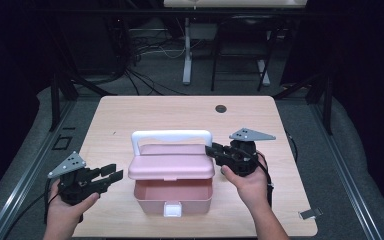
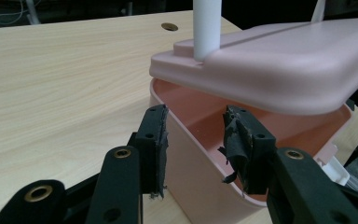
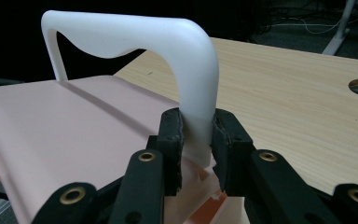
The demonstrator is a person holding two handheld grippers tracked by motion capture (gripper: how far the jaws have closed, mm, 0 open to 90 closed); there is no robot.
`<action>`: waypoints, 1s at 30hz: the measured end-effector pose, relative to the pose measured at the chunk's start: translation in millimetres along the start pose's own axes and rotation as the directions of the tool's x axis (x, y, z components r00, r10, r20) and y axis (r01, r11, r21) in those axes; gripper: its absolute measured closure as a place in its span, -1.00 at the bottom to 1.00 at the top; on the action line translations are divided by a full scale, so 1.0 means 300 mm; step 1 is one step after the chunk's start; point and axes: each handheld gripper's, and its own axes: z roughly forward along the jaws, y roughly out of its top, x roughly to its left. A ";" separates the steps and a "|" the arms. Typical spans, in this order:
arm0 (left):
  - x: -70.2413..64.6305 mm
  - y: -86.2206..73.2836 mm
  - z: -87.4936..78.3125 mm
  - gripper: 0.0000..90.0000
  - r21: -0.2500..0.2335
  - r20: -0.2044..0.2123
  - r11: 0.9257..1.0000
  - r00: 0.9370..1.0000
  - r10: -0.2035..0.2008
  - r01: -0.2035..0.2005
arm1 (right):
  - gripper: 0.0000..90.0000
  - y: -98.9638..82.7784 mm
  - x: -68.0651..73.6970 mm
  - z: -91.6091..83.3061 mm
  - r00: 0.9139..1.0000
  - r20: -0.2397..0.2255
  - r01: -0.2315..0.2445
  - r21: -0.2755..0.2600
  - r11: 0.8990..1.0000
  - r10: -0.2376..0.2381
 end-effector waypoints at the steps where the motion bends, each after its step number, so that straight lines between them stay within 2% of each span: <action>1: -0.006 -0.008 0.000 0.32 -0.002 0.005 1.000 1.000 -0.006 0.006 | 0.64 0.002 0.000 0.001 1.000 0.002 0.004 0.003 1.000 -0.004; 10: -0.030 -0.020 0.006 0.31 0.004 0.013 1.000 1.000 0.027 -0.027 | 0.64 0.003 -0.001 0.001 1.000 0.002 0.002 0.007 1.000 -0.003; 24: -0.061 -0.012 0.025 0.29 0.010 0.030 0.999 0.998 0.052 -0.052 | 0.64 0.003 -0.001 0.000 1.000 0.000 0.003 0.009 1.000 -0.003; 30: -0.072 -0.001 0.027 0.29 -0.005 0.035 0.998 0.998 0.058 -0.058 | 0.64 0.001 -0.002 0.002 1.000 0.001 0.002 0.006 1.000 -0.002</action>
